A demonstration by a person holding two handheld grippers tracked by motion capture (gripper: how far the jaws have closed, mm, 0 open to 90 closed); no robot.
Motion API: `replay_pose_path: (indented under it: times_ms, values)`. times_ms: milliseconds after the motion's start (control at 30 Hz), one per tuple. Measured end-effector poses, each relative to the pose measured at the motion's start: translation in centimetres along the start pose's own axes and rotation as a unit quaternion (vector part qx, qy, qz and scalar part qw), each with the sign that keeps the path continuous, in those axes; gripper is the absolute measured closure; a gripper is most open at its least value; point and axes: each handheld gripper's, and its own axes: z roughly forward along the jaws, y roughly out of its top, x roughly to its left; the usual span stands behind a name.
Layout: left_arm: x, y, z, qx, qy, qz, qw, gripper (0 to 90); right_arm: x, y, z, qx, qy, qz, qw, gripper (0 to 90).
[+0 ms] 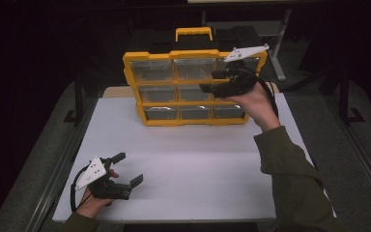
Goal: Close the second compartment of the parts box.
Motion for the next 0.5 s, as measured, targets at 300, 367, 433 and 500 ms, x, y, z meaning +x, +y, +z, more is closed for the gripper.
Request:
replay_pose_path:
  times_ms: [300,367,433,500]
  values:
    - [0.0,0.0,0.0,-0.001,0.000,0.001,1.0000,0.0,0.5,-2.3,-0.8,-0.024,-0.014,0.011,0.9996,15.7]
    - [0.0,0.0,-0.1,0.001,0.000,0.002,1.0000,0.0,0.7,-2.9,-1.0,-0.030,-0.019,0.009,0.9993,13.9]
    - [0.0,0.0,-0.1,0.001,0.000,0.001,1.0000,0.0,1.0,-3.4,-1.2,-0.033,-0.022,0.006,0.9992,13.5]
    - [0.1,0.0,-0.1,0.002,0.000,0.003,1.0000,0.0,1.2,-4.0,-1.4,-0.035,-0.023,0.005,0.9991,12.9]
